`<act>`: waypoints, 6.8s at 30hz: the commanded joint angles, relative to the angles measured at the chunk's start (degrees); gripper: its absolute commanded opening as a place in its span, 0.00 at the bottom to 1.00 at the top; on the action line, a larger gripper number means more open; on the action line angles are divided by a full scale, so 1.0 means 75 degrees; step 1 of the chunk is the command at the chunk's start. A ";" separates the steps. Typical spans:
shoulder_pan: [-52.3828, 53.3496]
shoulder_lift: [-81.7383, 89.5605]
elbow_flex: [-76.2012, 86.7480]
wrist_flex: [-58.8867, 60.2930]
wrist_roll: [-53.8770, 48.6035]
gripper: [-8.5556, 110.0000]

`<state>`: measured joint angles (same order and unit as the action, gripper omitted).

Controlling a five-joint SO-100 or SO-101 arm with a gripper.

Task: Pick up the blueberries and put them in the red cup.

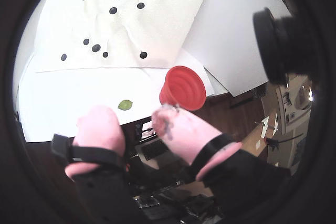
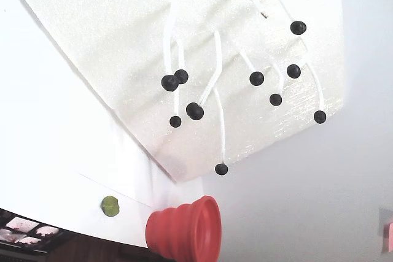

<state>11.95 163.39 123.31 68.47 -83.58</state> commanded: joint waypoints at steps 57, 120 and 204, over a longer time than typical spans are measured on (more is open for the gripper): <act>0.0012 -0.3480 0.1617 -0.5332 -0.1863 0.22; -0.0410 -0.7254 0.1137 -0.8859 -0.1898 0.23; -0.0492 -1.0758 -0.0586 -1.1133 -0.2215 0.23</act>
<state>7.12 81.21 123.57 -13.18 -99.93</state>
